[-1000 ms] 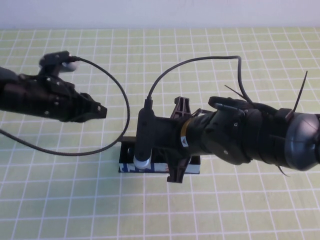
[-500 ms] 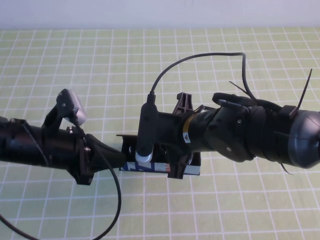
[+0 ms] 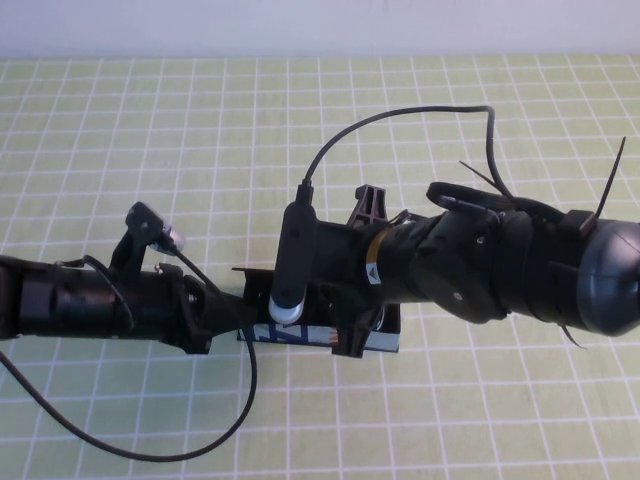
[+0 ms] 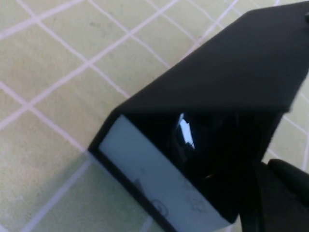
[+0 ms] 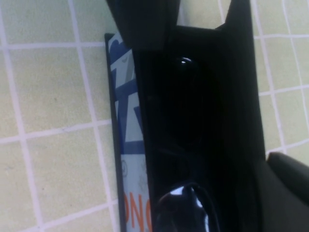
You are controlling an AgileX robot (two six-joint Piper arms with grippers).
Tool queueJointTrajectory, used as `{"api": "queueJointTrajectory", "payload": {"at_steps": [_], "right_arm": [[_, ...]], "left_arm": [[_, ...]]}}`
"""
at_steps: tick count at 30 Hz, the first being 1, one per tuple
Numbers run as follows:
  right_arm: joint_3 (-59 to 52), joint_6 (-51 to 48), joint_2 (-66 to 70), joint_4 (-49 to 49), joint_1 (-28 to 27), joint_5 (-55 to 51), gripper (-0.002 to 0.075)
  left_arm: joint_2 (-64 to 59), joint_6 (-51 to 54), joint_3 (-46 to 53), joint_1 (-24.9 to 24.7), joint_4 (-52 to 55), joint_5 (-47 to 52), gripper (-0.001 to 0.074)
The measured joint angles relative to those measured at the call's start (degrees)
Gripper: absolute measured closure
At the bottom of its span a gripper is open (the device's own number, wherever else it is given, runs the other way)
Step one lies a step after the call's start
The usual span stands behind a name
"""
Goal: Take glasses out of glasses case
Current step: Pick up the glasses from the glasses case
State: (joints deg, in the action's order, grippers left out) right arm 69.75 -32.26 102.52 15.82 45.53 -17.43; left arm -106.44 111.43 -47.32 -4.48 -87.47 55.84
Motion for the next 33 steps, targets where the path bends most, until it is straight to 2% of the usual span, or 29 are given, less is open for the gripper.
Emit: {"api": "queueJointTrajectory", "payload": {"at_steps": [3,7,10,12,14,16,18,26,33], "right_arm": [[0.0,0.0,-0.6,-3.4,-0.1,0.0,0.0705],[0.0,0.1,-3.8,-11.7,0.0,-1.2,0.0572],[0.0,0.2,-6.7,-21.3,0.3,-5.7,0.0524],[0.0,0.3,-7.5,-27.8,0.4,-9.7,0.0547],[0.0,1.7,-7.4,-31.5,0.5,-13.4,0.0628],[0.0,4.0,-6.1,-32.4,0.5,-15.1,0.0693],[0.0,7.2,-4.5,-32.3,0.5,-15.5,0.072],[0.3,21.6,1.1,-22.5,0.5,-11.2,0.0741],[6.4,25.5,1.5,-19.1,-2.7,-10.3,0.0742]], "left_arm": [[-0.7,0.1,0.0,0.0,-0.6,-0.9,0.0739],[-0.8,0.1,-0.3,0.0,-1.1,-1.6,0.0739],[-0.8,0.1,-0.3,0.0,-1.3,-1.7,0.0739],[-0.8,0.1,-0.3,0.0,-1.7,-1.8,0.0739],[-0.8,0.2,-0.3,0.0,-2.0,-2.0,0.0739],[-0.8,0.3,-0.3,0.0,-2.6,-2.1,0.0739],[-0.8,0.3,-0.3,0.0,-2.8,-2.1,0.0739],[-1.1,0.3,-0.4,0.0,-3.0,-2.1,0.0739],[-1.1,0.3,-0.4,0.0,-3.0,-2.1,0.0739]]}}
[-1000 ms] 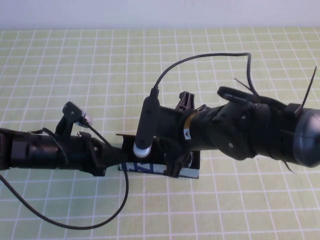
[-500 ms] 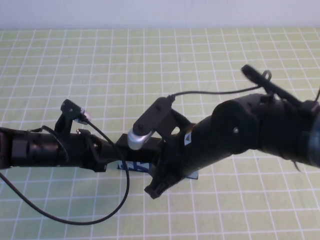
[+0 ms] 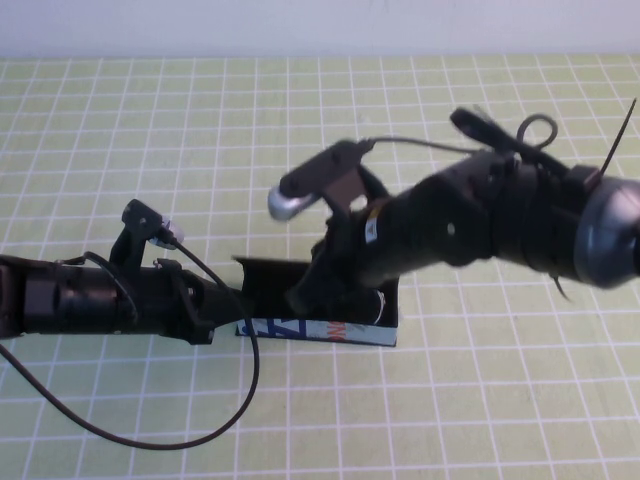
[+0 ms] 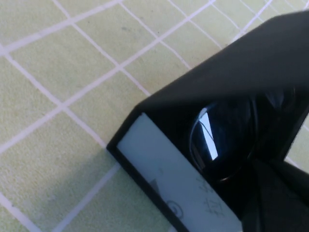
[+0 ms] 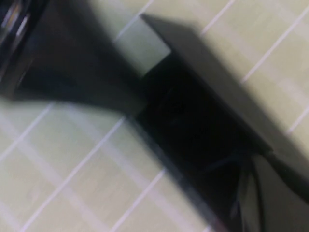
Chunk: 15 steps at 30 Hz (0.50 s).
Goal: Take glasses out of glasses case
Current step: Pick up the glasses from the glasses case
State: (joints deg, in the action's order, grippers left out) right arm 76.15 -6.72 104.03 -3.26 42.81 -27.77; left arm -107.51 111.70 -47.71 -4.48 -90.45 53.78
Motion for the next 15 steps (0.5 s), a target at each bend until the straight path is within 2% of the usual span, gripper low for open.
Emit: {"api": "queueJointTrajectory", "payload": {"at_steps": [6,15], "right_arm": [[7.5,0.1,4.2,0.1,-4.0,-1.1,0.0742],[16.1,0.1,12.1,-0.1,-5.4,-4.0,0.0742]], "left_arm": [[0.0,0.0,0.0,0.0,0.0,0.0,0.0739],[0.0,-0.1,0.0,0.0,0.8,-0.4,0.0739]]}}
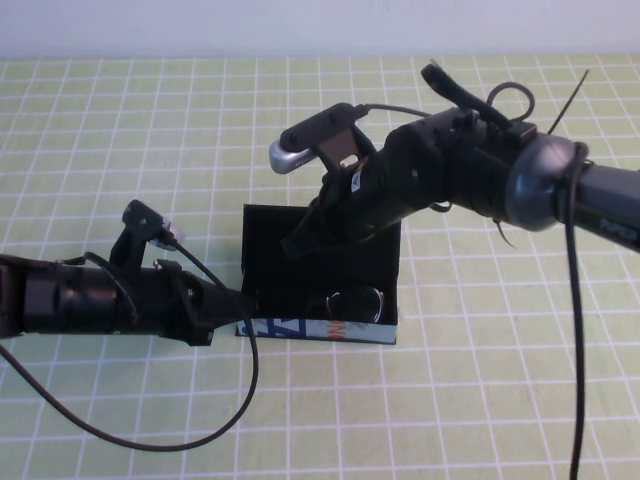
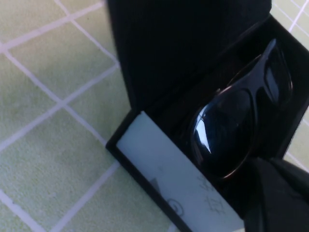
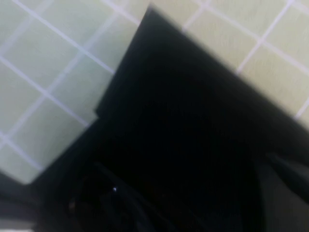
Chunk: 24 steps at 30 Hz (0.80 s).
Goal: Take glasses out of glasses case
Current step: Pick up the glasses from the glasses case
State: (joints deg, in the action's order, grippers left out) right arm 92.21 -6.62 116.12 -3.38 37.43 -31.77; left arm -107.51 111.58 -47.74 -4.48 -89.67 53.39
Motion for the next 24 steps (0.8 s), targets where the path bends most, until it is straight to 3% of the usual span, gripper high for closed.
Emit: {"api": "queueJointTrajectory", "payload": {"at_steps": [16,20,24], "right_arm": [[3.8,-3.2,3.9,-1.5,-1.8,-8.1,0.0742],[4.3,-11.5,-0.7,-5.0,-1.8,-13.2,0.0742],[5.0,-28.8,-3.9,-12.0,-1.8,-21.9,0.0731]], "left_arm": [[0.0,-0.2,-0.1,0.0,0.2,0.0,0.0739],[0.0,-0.2,-0.1,0.0,0.2,0.0,0.0739],[0.0,-0.2,-0.1,0.0,0.2,0.2,0.0739]]}}
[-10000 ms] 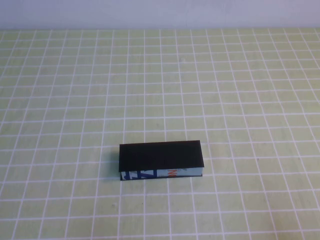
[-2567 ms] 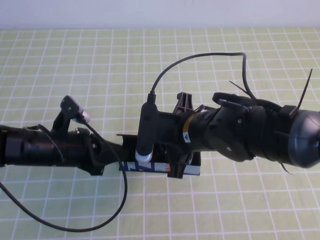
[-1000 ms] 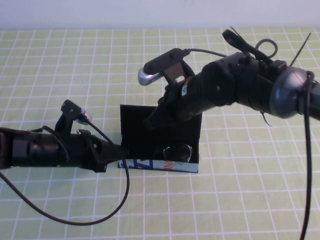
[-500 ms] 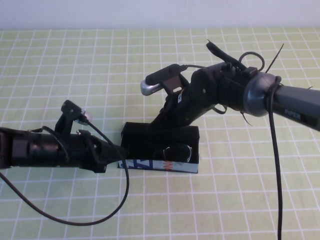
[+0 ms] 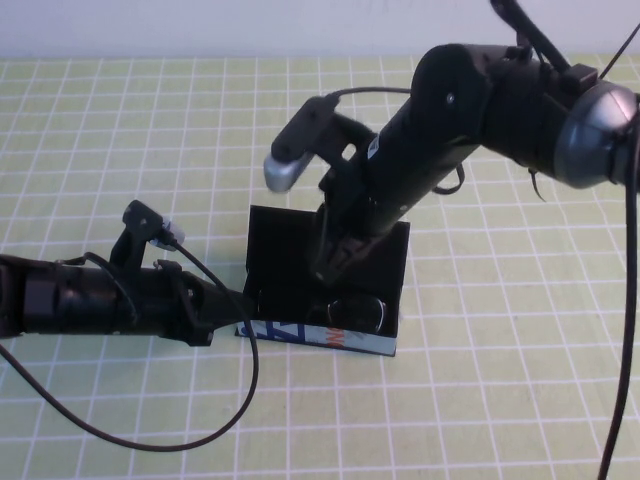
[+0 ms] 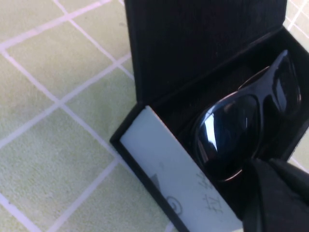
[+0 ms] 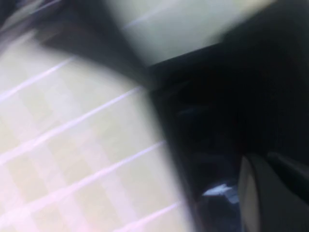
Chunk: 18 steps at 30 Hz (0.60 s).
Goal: Take glasses out of glasses case
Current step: Pick up the glasses from the glasses case
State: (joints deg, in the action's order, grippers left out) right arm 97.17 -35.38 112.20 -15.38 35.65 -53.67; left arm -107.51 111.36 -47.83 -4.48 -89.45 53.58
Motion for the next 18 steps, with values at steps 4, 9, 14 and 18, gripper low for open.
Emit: {"api": "queueJointTrajectory", "payload": {"at_steps": [4,9,14,18], "right_arm": [[0.0,-13.0,0.0,-4.7,0.1,-7.5,0.063],[0.0,-18.4,2.4,-2.8,0.1,-8.0,0.0468],[0.0,-20.3,5.1,-2.0,0.3,-6.6,0.0428],[0.0,-22.2,5.4,-1.6,0.9,-4.9,0.0425]], "left_arm": [[0.0,0.0,0.0,0.0,0.0,0.9,0.0739],[0.0,-0.2,0.0,0.0,0.0,1.1,0.0739],[0.0,-0.4,0.0,0.0,0.1,1.2,0.0739],[0.0,-0.4,0.0,0.0,0.1,1.2,0.0739]]}}
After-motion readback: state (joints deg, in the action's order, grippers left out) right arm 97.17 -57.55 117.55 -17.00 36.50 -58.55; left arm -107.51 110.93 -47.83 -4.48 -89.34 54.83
